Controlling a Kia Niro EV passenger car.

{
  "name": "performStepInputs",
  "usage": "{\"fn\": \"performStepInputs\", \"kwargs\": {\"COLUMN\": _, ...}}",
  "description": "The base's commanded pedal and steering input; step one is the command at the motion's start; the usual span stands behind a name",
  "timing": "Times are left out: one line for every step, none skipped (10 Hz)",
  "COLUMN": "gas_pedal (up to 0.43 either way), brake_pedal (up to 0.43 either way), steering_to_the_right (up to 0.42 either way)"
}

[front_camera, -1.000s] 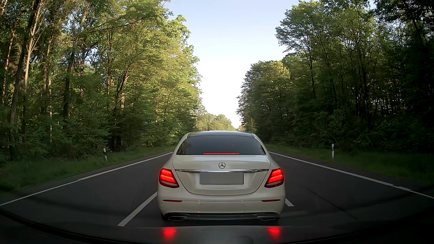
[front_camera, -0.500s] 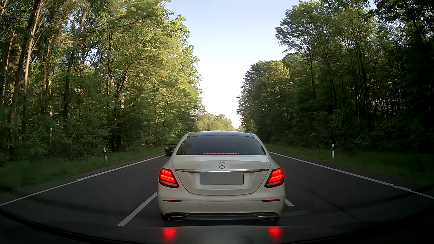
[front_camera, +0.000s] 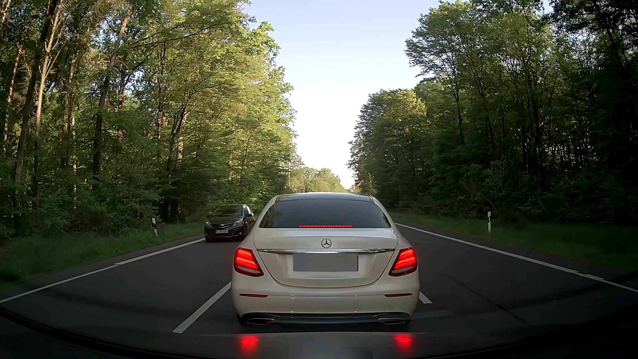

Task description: Follow the waypoints while adhering to traffic rules and regulations

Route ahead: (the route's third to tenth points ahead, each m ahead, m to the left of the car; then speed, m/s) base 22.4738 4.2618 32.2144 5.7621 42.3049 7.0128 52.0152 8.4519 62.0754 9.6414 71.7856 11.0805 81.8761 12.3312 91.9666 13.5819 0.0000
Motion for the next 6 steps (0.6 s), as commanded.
{"fn": "performStepInputs", "kwargs": {"gas_pedal": 0.000, "brake_pedal": 0.396, "steering_to_the_right": -0.002}}
{"fn": "performStepInputs", "kwargs": {"gas_pedal": 0.000, "brake_pedal": 0.396, "steering_to_the_right": -0.002}}
{"fn": "performStepInputs", "kwargs": {"gas_pedal": 0.000, "brake_pedal": 0.396, "steering_to_the_right": -0.002}}
{"fn": "performStepInputs", "kwargs": {"gas_pedal": 0.000, "brake_pedal": 0.396, "steering_to_the_right": -0.002}}
{"fn": "performStepInputs", "kwargs": {"gas_pedal": 0.000, "brake_pedal": 0.390, "steering_to_the_right": -0.002}}
{"fn": "performStepInputs", "kwargs": {"gas_pedal": 0.000, "brake_pedal": 0.396, "steering_to_the_right": -0.002}}
